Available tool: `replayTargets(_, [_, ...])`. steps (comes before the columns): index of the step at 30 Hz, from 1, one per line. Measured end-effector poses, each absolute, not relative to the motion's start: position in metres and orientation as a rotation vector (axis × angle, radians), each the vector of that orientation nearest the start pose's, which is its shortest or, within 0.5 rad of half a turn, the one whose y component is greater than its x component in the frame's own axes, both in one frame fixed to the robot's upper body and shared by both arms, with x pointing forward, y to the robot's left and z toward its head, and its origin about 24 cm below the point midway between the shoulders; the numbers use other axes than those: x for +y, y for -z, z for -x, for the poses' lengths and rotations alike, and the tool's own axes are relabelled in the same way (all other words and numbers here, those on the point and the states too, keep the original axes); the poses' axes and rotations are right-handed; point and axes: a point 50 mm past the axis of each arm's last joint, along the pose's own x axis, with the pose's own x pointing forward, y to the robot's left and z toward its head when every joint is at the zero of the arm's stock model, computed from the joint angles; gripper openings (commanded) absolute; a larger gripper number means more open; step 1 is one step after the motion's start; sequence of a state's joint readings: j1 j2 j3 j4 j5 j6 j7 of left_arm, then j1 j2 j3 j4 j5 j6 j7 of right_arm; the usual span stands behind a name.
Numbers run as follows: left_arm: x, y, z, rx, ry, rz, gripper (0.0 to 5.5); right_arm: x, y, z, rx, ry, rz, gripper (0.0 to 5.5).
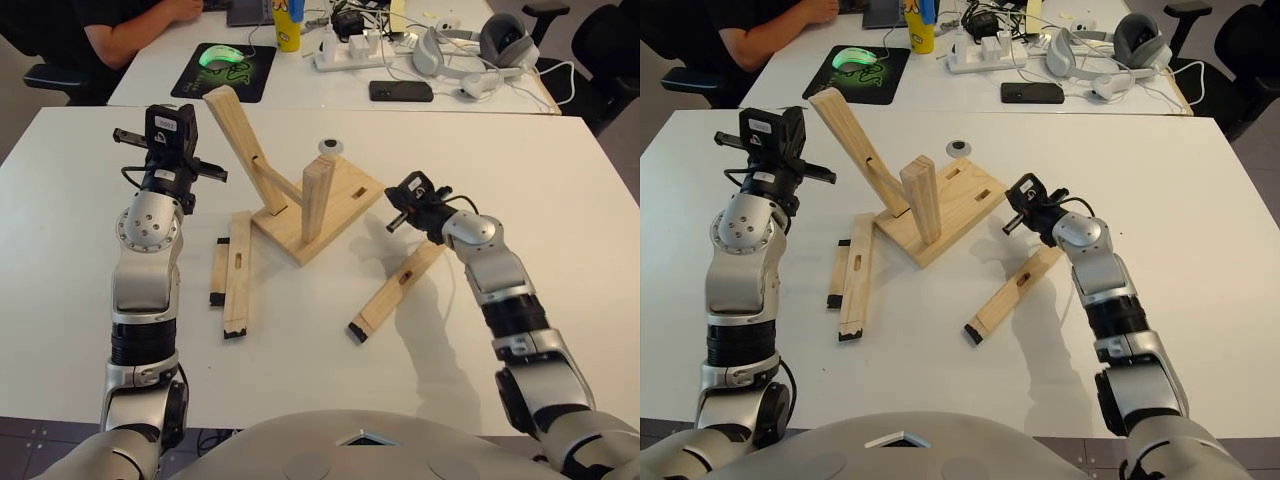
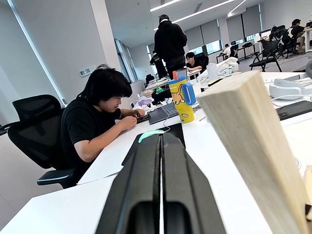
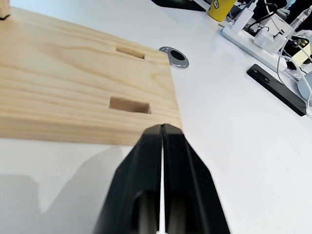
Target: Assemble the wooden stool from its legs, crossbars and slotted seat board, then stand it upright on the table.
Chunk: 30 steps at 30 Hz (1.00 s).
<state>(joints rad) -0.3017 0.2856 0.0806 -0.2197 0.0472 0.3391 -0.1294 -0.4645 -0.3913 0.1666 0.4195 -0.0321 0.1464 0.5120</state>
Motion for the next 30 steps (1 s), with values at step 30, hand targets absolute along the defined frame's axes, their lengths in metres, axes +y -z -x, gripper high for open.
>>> replayTargets(30, [0.188,-0.146,-0.307,-0.186,0.05,-0.292,0.02,-0.158,-0.068,-0.354,0.551,-0.774,0.649,0.0])
